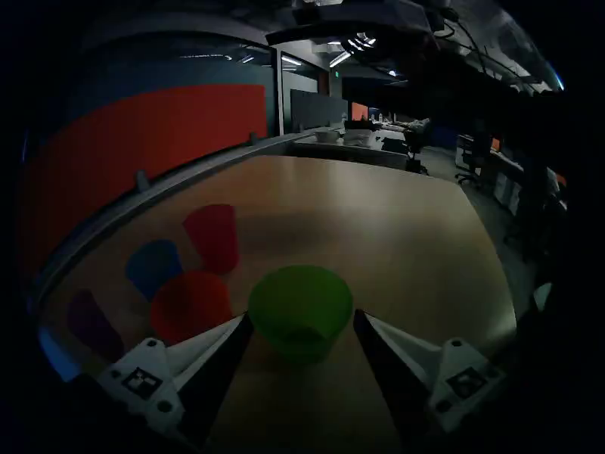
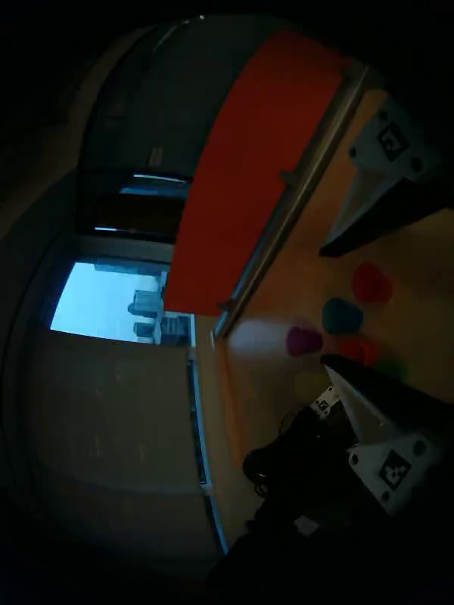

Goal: Pour water

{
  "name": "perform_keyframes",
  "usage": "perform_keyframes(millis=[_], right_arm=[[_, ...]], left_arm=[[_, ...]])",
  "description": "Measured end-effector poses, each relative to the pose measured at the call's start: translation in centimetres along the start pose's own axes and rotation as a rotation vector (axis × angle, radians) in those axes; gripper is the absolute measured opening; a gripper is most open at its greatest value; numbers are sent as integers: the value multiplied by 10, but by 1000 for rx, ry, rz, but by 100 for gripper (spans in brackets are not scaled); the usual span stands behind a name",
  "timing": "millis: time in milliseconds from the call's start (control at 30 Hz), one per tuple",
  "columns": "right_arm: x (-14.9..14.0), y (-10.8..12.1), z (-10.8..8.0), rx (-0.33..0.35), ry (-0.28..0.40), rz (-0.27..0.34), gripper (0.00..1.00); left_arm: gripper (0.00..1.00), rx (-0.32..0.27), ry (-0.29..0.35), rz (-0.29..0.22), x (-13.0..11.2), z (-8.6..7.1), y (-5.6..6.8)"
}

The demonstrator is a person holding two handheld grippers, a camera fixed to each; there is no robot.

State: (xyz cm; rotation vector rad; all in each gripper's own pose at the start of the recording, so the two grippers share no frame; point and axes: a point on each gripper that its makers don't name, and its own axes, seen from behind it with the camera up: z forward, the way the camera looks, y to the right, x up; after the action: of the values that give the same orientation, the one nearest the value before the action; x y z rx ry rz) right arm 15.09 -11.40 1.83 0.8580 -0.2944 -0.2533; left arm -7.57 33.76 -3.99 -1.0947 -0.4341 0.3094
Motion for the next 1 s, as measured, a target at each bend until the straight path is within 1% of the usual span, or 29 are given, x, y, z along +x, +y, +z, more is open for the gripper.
perform_keyframes(millis=[100, 400, 700, 900, 1000], right_arm=[[0, 0, -1, 1, -1, 0, 99], [-2, 1, -1, -1, -2, -2, 99], [-3, 1, -3, -5, -3, -6, 99], [-3, 3, -5, -8, 0, -5, 99], [-4, 3, -6, -10, 1, -5, 99]], left_arm=[[93, 0, -4, 3, 0, 2, 0], [93, 4, -23, 48, 1, 5, 1], [92, 18, -32, 61, 3, 6, -2], [91, 16, -38, 77, 4, 6, 1], [91, 23, -38, 79, 4, 6, 0]])
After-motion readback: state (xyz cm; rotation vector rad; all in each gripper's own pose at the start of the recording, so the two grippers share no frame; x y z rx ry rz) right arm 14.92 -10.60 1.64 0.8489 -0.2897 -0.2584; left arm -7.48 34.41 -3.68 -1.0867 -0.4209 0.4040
